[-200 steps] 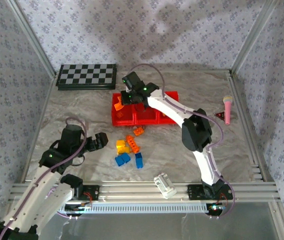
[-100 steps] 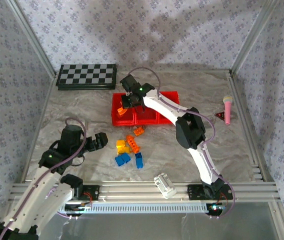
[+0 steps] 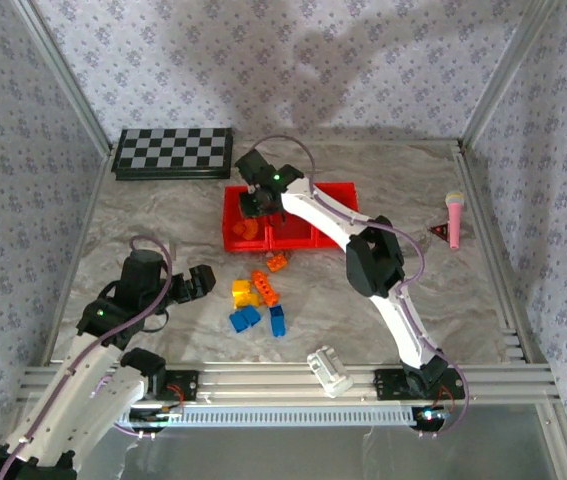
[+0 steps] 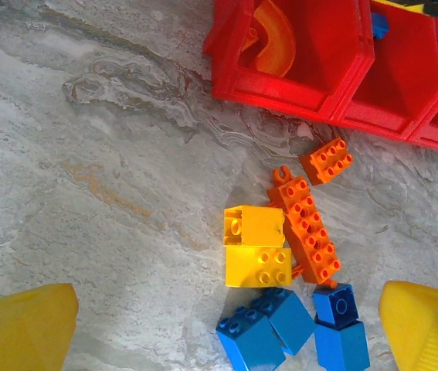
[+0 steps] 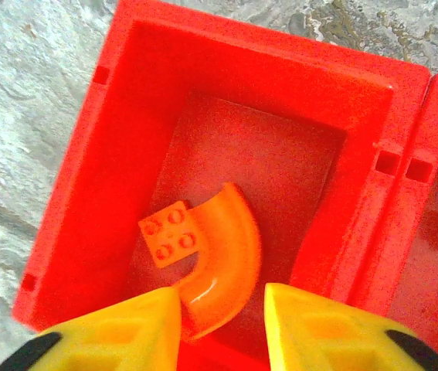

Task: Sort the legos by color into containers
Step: Place the lego in the container, then pick up the lego from the center of the table.

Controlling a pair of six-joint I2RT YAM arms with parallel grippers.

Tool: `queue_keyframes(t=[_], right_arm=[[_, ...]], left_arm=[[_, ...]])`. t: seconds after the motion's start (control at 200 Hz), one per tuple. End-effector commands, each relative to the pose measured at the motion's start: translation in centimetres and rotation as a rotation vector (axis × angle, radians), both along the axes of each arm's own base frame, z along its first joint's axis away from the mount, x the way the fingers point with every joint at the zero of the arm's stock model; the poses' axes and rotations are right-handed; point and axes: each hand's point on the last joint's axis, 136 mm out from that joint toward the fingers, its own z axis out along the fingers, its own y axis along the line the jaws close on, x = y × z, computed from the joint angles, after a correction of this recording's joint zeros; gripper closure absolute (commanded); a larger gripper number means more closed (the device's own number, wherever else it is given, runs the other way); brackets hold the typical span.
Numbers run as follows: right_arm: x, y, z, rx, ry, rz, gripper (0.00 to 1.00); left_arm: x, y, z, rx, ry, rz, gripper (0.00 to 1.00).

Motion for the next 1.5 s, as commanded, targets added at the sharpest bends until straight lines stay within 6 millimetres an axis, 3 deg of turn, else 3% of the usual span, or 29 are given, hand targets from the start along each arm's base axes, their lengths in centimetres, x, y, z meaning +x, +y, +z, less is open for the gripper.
queue_keyframes(t=[0.0,0.19,0.365,0.44,0.615,0.645,0.72,0.9,0.95,1.174,1.494], right_arm=[[-0.8,0.4,1.4,-0.015,-0.007,0.025,0.55],[-2.9,0.4,3.4,0.01,-0.001,0.021,0.44],[-4.6,-1.9,5.8,0.057,-0.047,-0.036,0.32],[-5.6,-3.6,6.7,0.061,-0.067,-0.068,0.28],[-8.6,-8.2,6.4,0.055,-0.075,-0.159,0.17],[-9.1,-9.2,6.4,0.048,-0.077,-0.175,0.09],[-10.1,-11.8,6.8,0.045,-0.098,-0.217,0.01],[-11.8,-18.1,8.6,0.087,-0.174,-0.334,0.01],[-12.9,-20.2,7.8,0.083,-0.169,-0.366,0.01],[-15.1,-26.1,8.5,0.207,-0.236,-0.484,0.01],[-17.6,-29.7,6.6,0.265,-0.183,-0.56,0.0]], left_arm=[[0.1,0.1,0.3,-0.008,-0.018,0.011,0.0],[0.0,-0.3,0.2,-0.019,-0.018,-0.019,0.0],[0.4,-1.4,0.5,-0.04,-0.017,-0.062,0.0],[0.6,-2.4,0.2,-0.061,0.021,-0.104,0.0],[1.2,-6.4,-0.5,-0.07,0.079,-0.257,0.0],[1.4,-7.1,-0.2,-0.049,0.065,-0.287,0.0],[1.6,-8.9,0.2,0.022,0.05,-0.373,0.0],[2.5,-12.6,-0.6,0.23,0.08,-0.554,0.0],[3.1,-13.3,-0.9,0.281,0.099,-0.578,0.0],[5.7,-15.6,-3.1,0.415,0.197,-0.638,0.0],[7.8,-18.2,-6.6,0.519,0.228,-0.745,0.03]])
